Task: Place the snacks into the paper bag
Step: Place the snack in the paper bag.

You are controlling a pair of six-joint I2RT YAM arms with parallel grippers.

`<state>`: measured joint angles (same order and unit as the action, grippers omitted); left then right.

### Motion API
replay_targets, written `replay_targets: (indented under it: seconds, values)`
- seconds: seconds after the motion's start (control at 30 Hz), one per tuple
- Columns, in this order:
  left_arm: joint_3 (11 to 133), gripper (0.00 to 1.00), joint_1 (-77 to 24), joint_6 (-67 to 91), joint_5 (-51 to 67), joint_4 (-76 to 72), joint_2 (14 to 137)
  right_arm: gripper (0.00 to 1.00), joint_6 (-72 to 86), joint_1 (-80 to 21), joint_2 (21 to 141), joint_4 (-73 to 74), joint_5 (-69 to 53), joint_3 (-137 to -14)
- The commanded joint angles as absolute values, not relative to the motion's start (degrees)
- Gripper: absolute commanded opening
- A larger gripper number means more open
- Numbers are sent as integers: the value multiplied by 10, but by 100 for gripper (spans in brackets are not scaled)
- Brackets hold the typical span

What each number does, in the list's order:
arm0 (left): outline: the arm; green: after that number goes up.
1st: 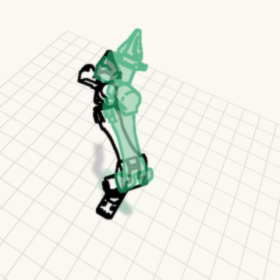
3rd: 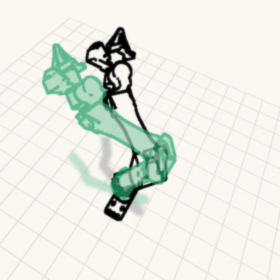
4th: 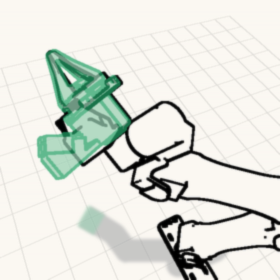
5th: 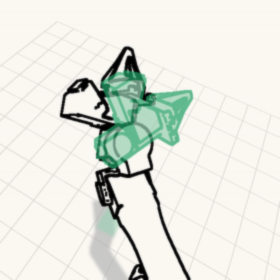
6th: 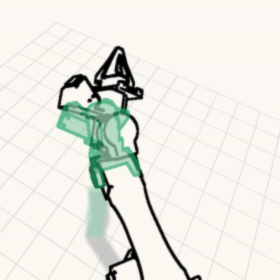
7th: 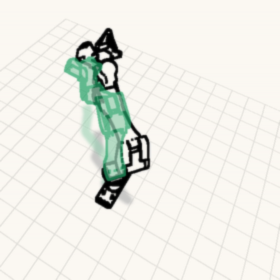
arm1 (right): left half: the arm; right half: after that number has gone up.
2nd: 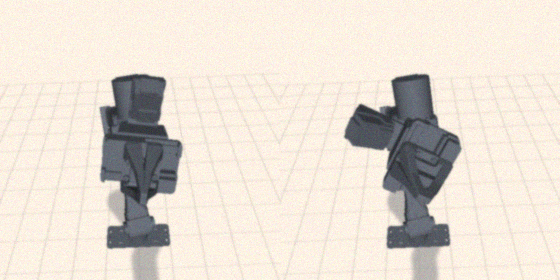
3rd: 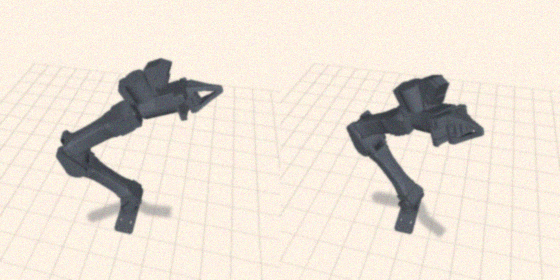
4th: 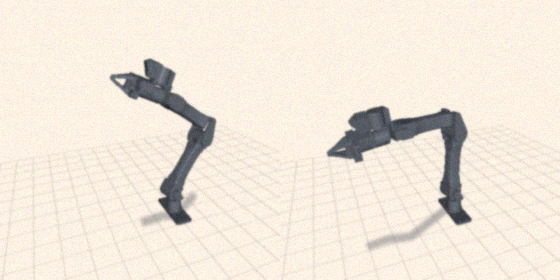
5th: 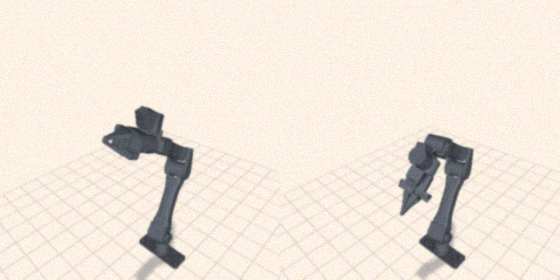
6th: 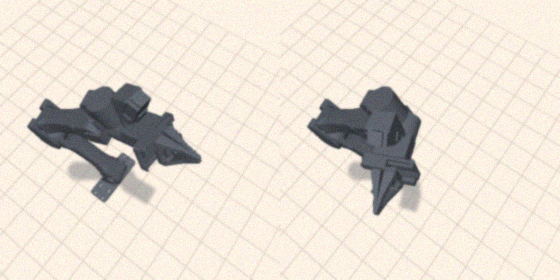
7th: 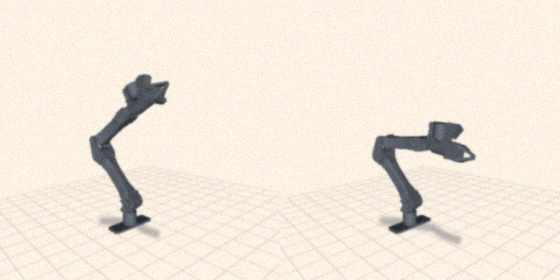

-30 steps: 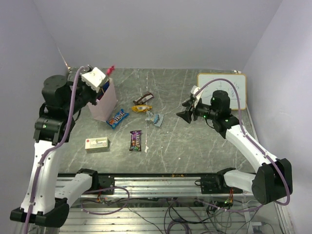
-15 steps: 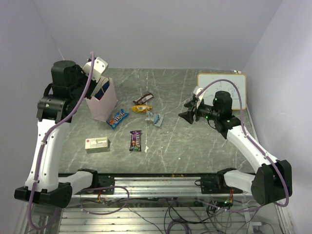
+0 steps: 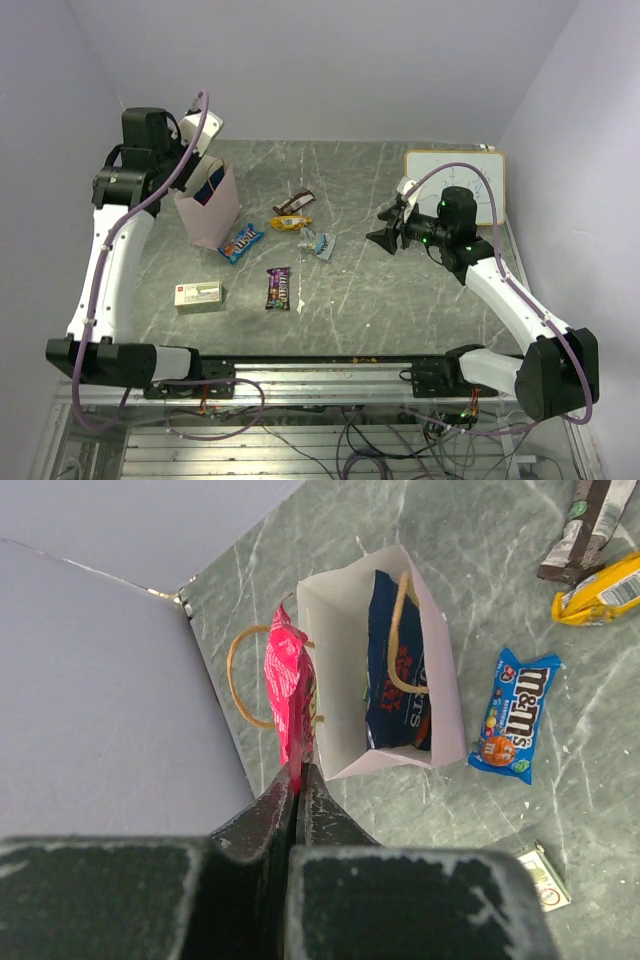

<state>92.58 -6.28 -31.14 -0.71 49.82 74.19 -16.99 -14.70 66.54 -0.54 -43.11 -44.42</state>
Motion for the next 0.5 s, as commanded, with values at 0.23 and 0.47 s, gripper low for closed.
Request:
replay_targets:
  seconds: [0.23,0.47]
  values:
    - [1015,7,-22,-313,78,562,843,59,-177,-140,665,-7,-445,-436]
    - [1028,7,-19,-310,84,572,871,59,-181,-140,669,-3,-447,-439]
